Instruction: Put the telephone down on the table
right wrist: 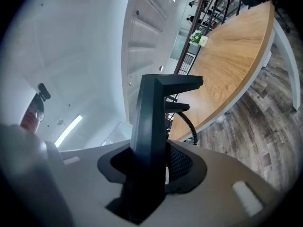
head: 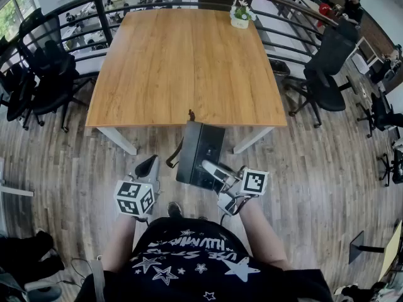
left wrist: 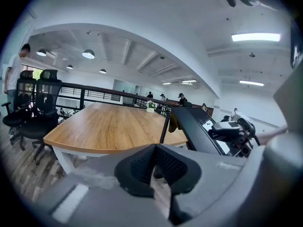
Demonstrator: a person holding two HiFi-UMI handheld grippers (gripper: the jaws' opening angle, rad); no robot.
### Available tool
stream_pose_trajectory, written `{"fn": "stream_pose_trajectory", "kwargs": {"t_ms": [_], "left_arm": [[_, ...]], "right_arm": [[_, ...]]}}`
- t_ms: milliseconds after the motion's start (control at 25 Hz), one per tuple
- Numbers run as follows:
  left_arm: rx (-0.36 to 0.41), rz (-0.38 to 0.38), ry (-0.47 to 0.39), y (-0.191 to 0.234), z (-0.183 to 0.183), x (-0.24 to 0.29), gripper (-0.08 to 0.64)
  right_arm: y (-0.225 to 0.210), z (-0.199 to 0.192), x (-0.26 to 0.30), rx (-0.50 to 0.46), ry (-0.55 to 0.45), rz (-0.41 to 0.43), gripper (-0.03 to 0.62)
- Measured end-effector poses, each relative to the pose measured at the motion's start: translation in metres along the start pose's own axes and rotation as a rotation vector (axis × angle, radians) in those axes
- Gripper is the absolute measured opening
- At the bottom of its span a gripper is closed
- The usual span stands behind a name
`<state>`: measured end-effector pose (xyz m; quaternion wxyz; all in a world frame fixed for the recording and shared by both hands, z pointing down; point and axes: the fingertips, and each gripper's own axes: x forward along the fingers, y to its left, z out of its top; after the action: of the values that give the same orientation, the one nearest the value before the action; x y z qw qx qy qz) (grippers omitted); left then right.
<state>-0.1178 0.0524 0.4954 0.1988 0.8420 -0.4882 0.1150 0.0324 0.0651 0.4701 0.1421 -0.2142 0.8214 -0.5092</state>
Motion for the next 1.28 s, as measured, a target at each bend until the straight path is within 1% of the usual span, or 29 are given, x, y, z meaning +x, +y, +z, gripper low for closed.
{"fn": "stream_pose_trajectory", "kwargs": {"t_ms": [360,520,680,1000,1160,1280], "left_arm": [[-0.015,-0.001,0.012,-0.001,-0.005,0.007,0.002],[-0.023,-0.011,0.030,0.001,-0.013,0.009,0.002],[-0.033,-0.016,0.034,0.017,-0.013,0.007,0.003],[-0.028,-0.041,0.008,0.044,-0.001,0.004,0.002],[-0.022,-0.066,0.006,0.049,-0.004,0.000,0.002],[-0.024,-0.062,0.014,0.058,-0.006,0.001,0.002]], "right_arm": [[-0.005,0.001,0.001,0.005,0.003,-0.002,0.167],[-0.010,-0.001,0.001,0.018,-0.004,-0.020,0.167],[-0.011,-0.004,0.014,0.015,-0.009,-0.035,0.167],[-0.003,0.000,0.035,-0.047,-0.024,-0.064,0.169],[0.000,-0.002,0.039,-0.045,-0.043,-0.070,0.169],[0.001,-0.004,0.044,-0.044,-0.039,-0.069,0.169]]}}
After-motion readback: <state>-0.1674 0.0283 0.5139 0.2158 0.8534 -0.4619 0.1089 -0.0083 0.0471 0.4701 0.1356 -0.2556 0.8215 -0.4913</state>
